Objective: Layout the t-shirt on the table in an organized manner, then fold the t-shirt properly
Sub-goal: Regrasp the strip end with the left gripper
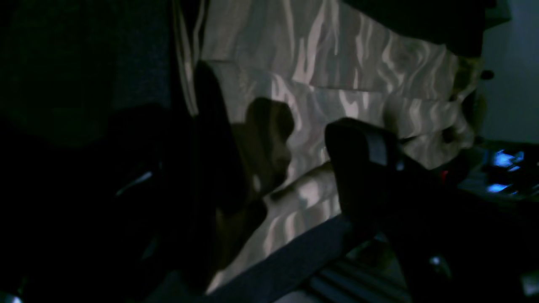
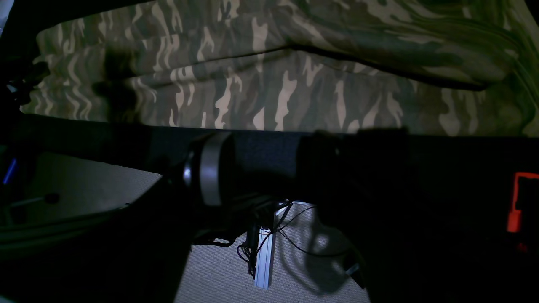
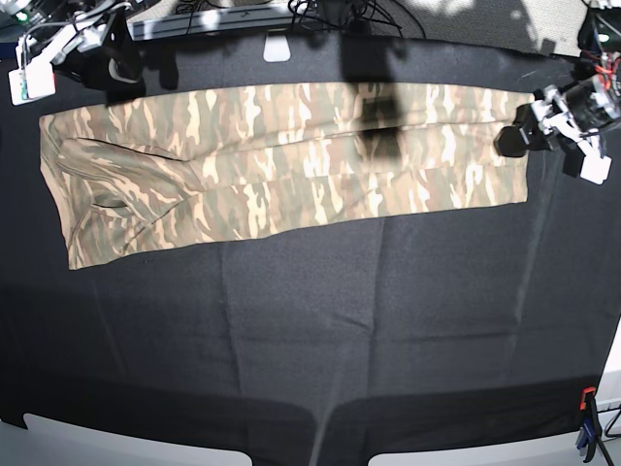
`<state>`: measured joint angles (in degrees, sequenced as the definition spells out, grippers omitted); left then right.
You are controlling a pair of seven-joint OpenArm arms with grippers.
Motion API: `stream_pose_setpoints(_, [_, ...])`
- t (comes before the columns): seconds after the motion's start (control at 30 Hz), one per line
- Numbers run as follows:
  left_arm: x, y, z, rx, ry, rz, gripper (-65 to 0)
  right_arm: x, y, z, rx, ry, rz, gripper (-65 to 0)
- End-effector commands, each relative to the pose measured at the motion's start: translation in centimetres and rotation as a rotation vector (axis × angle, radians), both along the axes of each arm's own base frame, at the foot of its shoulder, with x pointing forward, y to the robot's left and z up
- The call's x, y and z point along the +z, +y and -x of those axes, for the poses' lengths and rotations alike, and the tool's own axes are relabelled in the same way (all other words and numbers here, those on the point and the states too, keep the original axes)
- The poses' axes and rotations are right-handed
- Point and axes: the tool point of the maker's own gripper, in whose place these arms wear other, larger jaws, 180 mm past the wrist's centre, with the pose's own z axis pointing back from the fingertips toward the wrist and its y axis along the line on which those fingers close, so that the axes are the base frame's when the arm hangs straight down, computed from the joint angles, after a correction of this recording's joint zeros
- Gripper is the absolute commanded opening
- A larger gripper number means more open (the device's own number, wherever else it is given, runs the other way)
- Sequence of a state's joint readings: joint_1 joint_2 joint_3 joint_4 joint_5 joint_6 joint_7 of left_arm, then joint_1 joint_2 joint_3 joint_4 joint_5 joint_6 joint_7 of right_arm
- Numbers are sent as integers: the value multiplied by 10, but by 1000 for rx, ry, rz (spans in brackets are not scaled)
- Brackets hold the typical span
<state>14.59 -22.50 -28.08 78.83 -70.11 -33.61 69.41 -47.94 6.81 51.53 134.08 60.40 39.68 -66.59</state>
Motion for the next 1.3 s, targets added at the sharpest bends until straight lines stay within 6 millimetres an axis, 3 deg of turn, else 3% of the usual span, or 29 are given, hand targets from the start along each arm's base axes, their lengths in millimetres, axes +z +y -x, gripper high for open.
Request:
stream_pose_setpoints(0.0, [6, -3, -3, -22, -24, 3, -204, 8, 3, -3, 19, -31, -4, -366])
stream_pose_setpoints(0.33, [9, -5, -7, -21, -65, 6, -221, 8, 3, -3, 19, -31, -4, -366])
stream_pose_setpoints(0.53, [15, 0, -17, 31, -115, 10, -463, 8, 3, -3, 19, -31, -4, -366])
stream_pose_setpoints(0.7, [19, 2, -22, 54, -143, 11, -525, 8, 3, -3, 19, -31, -4, -366])
stream_pose_setpoints(0.77, [19, 3, -22, 57, -145, 12, -635, 8, 3, -3, 19, -31, -4, -366])
stream_pose_setpoints(0.8, [19, 3, -22, 56, -144, 11, -650, 8, 3, -3, 19, -31, -4, -366])
stream_pose_setpoints(1.03, [11, 5, -18, 40, -120, -33, -650, 8, 3, -3, 19, -31, -4, -366])
stream_pose_setpoints(1.17, [-7, 18, -12, 17, -75, -166, -650, 8, 3, -3, 19, -31, -4, -366])
stream_pose_setpoints(1.27, [-5, 25, -14, 17, -79, -191, -650, 8, 3, -3, 19, -31, -4, -366])
